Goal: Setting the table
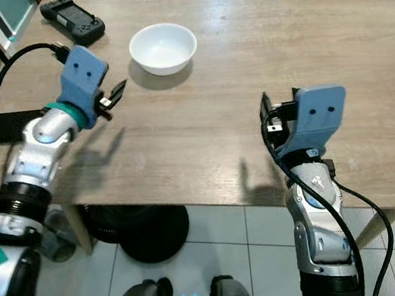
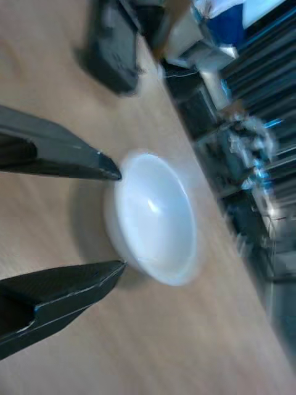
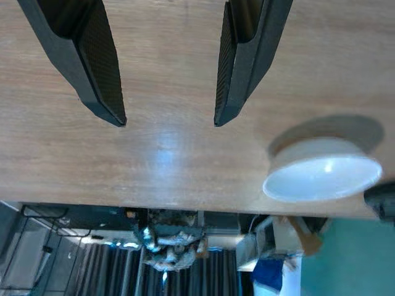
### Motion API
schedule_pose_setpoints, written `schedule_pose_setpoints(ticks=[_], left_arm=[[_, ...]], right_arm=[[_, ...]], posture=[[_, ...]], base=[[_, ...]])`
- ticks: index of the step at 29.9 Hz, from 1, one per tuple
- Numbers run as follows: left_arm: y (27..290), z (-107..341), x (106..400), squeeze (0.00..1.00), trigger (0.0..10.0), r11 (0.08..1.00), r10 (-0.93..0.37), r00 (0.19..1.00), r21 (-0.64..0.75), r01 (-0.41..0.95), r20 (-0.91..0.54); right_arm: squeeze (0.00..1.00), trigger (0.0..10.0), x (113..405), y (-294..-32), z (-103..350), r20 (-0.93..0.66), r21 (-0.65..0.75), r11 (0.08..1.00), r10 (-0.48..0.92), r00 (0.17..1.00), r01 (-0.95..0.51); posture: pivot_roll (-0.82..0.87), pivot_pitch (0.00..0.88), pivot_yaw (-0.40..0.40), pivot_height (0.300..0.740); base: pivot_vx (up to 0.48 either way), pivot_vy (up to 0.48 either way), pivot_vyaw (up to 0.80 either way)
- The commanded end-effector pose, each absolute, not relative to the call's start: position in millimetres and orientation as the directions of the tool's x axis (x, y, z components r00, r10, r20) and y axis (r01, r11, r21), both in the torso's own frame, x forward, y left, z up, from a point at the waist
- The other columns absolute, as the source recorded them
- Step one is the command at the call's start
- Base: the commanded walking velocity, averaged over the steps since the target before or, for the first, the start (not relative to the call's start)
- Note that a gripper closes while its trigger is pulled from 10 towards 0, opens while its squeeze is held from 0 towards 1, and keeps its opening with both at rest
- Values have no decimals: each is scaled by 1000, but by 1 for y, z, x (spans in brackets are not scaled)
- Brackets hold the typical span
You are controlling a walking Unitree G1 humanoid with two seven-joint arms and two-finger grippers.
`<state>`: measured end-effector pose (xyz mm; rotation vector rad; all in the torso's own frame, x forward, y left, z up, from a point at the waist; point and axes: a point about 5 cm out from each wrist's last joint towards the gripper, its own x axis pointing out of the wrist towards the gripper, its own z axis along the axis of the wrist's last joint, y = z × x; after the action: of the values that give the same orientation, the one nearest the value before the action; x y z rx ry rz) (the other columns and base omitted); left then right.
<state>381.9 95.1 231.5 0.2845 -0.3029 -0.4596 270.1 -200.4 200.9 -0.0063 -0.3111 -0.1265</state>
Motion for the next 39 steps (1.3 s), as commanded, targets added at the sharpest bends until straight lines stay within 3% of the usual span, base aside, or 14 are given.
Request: schedule_pose_setpoints(ticks=[1,2,8,21,29,39], left_arm=[[89,232,377,0,10000,866,-479,843,292,407,244],[78,231,371,0,10000,867,-489,834,245,433,255],[75,225,368,0,10000,875,-479,846,208,437,235],[82,210,365,0,10000,885,-450,876,217,411,176],[81,200,361,0,10000,871,-470,872,234,432,138],[81,200,362,0,10000,868,-474,871,231,439,129]], right_arm=[[0,10000,264,-200,205,339,46,990,-144,930,137],[0,10000,262,-196,206,355,74,987,-159,921,142],[0,10000,260,-197,207,371,100,981,-194,908,168],[0,10000,260,-208,207,376,106,967,-255,891,232],[0,10000,254,-228,198,336,110,929,-369,867,353],[0,10000,252,-230,195,328,107,925,-379,865,365]], posture=[[83,101,116,740],[82,90,120,740],[76,66,128,740],[66,14,117,740],[53,0,115,740],[45,0,122,740]], base=[[0,0,0],[0,0,0],[0,0,0],[0,0,0],[0,0,0],[0,0,0]])
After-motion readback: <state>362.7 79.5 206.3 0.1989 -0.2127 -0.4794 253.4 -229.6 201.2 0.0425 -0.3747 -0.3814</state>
